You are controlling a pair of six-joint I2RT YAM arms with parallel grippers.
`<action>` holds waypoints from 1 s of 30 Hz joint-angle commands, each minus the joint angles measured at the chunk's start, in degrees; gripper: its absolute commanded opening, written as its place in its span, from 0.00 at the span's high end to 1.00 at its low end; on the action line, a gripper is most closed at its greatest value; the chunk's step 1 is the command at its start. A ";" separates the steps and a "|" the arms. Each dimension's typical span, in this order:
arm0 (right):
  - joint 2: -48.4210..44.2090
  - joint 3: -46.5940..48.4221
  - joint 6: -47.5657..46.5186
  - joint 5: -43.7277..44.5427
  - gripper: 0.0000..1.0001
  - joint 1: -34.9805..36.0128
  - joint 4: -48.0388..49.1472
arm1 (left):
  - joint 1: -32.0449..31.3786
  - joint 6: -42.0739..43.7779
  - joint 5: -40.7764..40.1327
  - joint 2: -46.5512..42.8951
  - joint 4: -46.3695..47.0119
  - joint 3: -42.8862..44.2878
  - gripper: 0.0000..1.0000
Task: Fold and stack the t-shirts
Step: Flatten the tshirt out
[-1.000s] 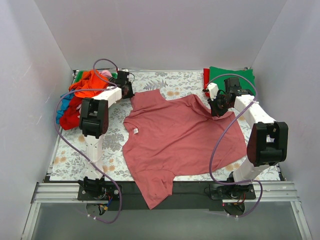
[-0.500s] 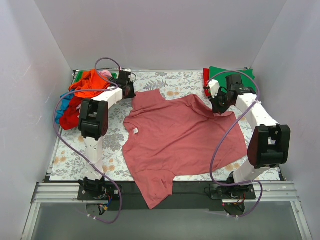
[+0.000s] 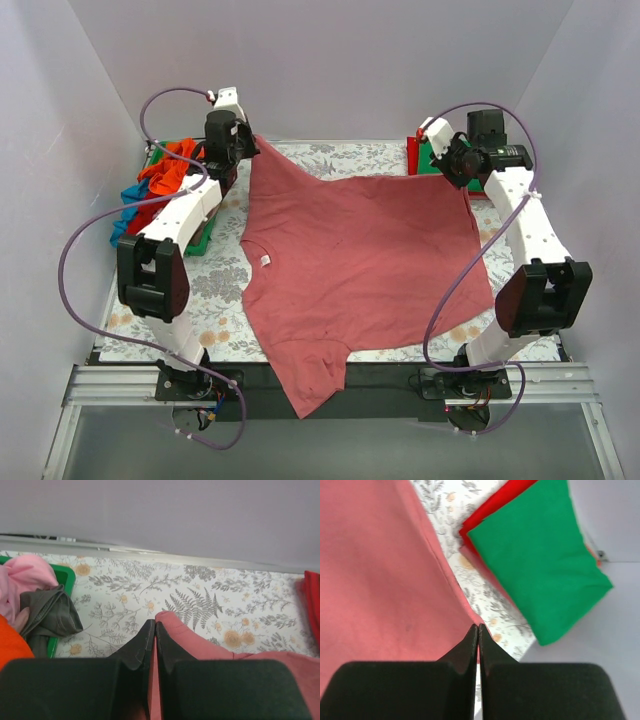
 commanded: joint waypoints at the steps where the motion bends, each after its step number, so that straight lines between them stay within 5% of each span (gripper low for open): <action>1: -3.01 4.42 -2.66 3.42 0.99 -0.38 -0.59 | -0.26 0.24 -2.24 -5.30 3.94 -2.09 1.00; 20: -17.60 17.51 -5.65 5.97 0.99 -0.38 -0.77 | -0.52 -5.64 -5.85 -32.02 12.03 -5.79 1.00; 30: -25.24 30.09 -5.30 5.27 0.99 -0.38 1.60 | -0.70 -8.28 -1.89 -39.41 11.42 6.24 1.00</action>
